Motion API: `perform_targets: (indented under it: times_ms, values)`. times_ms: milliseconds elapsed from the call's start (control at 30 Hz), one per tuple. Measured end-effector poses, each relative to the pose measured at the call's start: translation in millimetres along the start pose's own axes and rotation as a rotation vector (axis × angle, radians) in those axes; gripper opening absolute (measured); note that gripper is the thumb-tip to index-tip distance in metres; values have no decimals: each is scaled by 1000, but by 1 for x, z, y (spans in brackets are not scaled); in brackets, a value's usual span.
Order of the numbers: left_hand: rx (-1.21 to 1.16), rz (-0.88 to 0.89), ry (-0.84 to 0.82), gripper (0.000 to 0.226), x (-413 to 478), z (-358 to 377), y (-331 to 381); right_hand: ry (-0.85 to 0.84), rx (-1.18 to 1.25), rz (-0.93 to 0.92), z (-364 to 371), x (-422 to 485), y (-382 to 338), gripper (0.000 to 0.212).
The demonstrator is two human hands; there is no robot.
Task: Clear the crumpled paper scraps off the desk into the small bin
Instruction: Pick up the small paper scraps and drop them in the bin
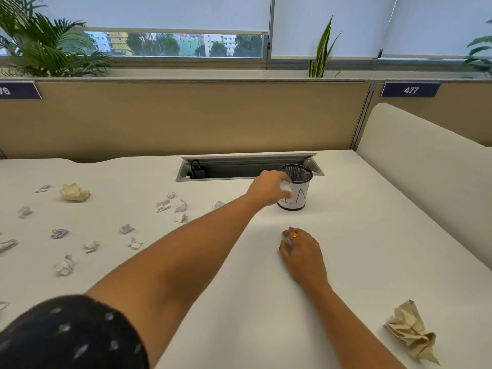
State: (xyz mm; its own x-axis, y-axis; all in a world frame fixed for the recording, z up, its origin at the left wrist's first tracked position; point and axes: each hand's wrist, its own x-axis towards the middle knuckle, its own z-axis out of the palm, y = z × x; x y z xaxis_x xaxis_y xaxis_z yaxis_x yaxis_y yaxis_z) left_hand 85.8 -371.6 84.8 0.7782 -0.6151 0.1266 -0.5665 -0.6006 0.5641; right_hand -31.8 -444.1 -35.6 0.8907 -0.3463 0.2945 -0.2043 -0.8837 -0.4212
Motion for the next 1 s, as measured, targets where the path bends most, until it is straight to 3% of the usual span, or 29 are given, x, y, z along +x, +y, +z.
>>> perform_targets:
  times_ms: [233,533,733,1000]
  values:
    - [14,-49,53,44,56,-1,18,-18,-27,-5,5,3,5,37]
    - [21,-94,79,77,70,-8,11,-15,-40,2,9,2,6,36]
    - [-50,-130,140,61,33,-2,-11,-18,-31,15,8,0,4,36]
    - [-112,-161,165,41,-83,41,-58,-18,-64,28,4,-6,-5,36]
